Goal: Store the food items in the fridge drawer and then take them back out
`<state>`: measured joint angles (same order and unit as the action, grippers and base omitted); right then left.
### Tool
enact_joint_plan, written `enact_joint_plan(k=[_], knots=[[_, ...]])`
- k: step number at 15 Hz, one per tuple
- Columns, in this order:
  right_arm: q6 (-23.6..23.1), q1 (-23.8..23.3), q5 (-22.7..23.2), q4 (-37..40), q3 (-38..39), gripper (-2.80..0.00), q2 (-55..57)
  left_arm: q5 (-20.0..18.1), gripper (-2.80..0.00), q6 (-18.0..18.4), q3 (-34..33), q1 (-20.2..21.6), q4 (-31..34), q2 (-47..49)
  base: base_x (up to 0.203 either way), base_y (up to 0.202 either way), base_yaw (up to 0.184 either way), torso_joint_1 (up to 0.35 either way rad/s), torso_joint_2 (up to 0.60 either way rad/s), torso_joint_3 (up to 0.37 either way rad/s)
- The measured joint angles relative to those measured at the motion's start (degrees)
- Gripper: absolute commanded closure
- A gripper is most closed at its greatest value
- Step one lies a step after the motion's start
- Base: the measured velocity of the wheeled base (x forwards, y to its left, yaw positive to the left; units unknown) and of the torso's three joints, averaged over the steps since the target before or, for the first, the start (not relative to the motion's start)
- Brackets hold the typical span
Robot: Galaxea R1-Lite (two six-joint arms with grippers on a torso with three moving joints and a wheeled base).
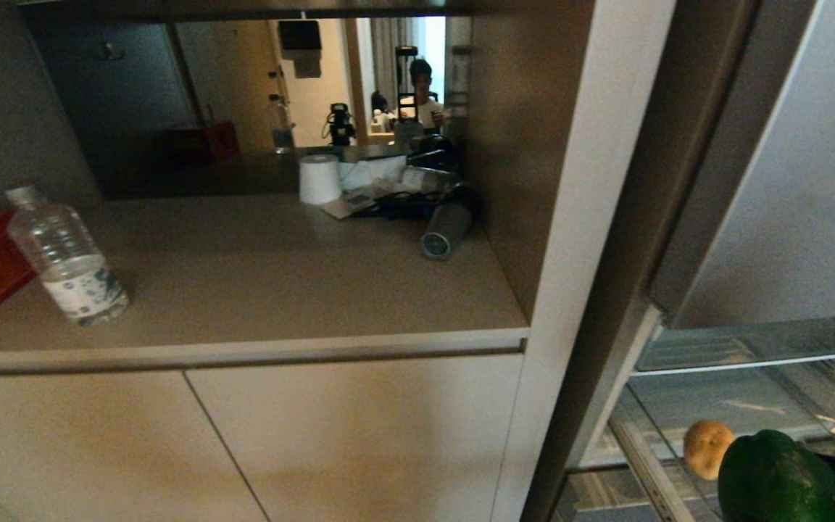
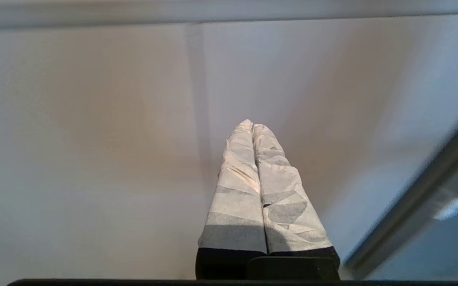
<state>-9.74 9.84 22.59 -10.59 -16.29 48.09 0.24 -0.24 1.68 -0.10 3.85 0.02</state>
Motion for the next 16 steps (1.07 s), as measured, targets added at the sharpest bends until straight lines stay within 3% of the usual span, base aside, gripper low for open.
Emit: enact_joint_plan(k=[6, 10, 14, 16], knots=[[-0.8, 0.1, 9.0, 0.0, 1.5, 0.00, -2.8, 0.0, 0.00, 0.0, 0.0, 0.0, 0.0, 0.0, 0.000, -0.008, 0.157, 0.002, 0.00, 0.002], [-0.8, 1.6, 12.3, 0.0, -1.9, 0.00, -1.6, 0.0, 0.00, 0.0, 0.0, 0.0, 0.0, 0.0, 0.001, 0.000, 0.013, 0.001, 0.00, 0.000], [-0.6, 10.1, 12.0, 0.1, -11.0, 0.00, 6.6, 0.0, 0.00, 0.0, 0.0, 0.0, 0.0, 0.0, 0.000, 0.000, 0.000, 0.000, 0.00, 0.000], [-0.2, 16.0, 9.7, 0.0, -15.7, 0.00, 12.7, 0.0, 0.00, 0.0, 0.0, 0.0, 0.0, 0.0, 0.000, 0.000, 0.000, 0.000, 0.00, 0.000]])
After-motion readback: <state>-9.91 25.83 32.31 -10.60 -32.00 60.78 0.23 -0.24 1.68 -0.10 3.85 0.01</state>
